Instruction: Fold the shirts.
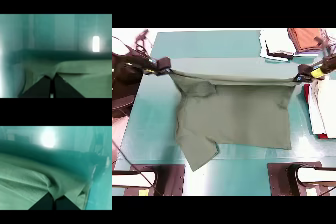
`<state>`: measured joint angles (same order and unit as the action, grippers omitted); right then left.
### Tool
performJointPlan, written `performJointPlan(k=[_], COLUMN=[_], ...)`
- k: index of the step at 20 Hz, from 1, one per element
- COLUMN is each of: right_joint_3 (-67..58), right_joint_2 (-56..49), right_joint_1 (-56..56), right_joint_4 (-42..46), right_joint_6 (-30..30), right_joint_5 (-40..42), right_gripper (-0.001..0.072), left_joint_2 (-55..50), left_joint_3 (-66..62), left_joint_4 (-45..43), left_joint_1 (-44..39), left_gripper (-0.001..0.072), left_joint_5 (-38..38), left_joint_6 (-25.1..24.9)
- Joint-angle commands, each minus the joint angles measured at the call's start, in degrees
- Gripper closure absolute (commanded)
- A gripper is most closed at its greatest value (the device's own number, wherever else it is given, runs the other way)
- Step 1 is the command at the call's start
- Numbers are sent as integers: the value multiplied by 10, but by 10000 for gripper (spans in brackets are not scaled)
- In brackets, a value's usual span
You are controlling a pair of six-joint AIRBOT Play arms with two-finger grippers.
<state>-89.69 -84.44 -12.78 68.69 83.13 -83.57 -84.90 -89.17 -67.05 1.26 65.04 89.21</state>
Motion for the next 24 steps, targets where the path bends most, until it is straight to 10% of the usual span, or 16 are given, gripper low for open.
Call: performJointPlan(k=[1,15,16,17,18,24], right_joint_3=[-5,97,109,117,118,137], right_joint_2=[-83,-39,-35,-30,-26,96], right_joint_1=[4,4,4,4,2,-28], right_joint_4=[-35,29,29,29,29,32], right_joint_6=[0,-16,-15,-10,-9,-21], right_joint_5=[66,45,52,59,58,9], right_gripper=[692,687,581,281,230,233], left_joint_2=[-78,-80,-80,-78,-74,42], left_joint_3=[-11,96,96,96,95,132], left_joint_4=[28,32,30,31,27,-85], left_joint_1=[0,8,8,8,9,7], left_gripper=[686,683,582,209,111,108], left_joint_5=[-64,30,31,31,35,108], left_joint_6=[-12,-68,-67,-59,-47,-21])
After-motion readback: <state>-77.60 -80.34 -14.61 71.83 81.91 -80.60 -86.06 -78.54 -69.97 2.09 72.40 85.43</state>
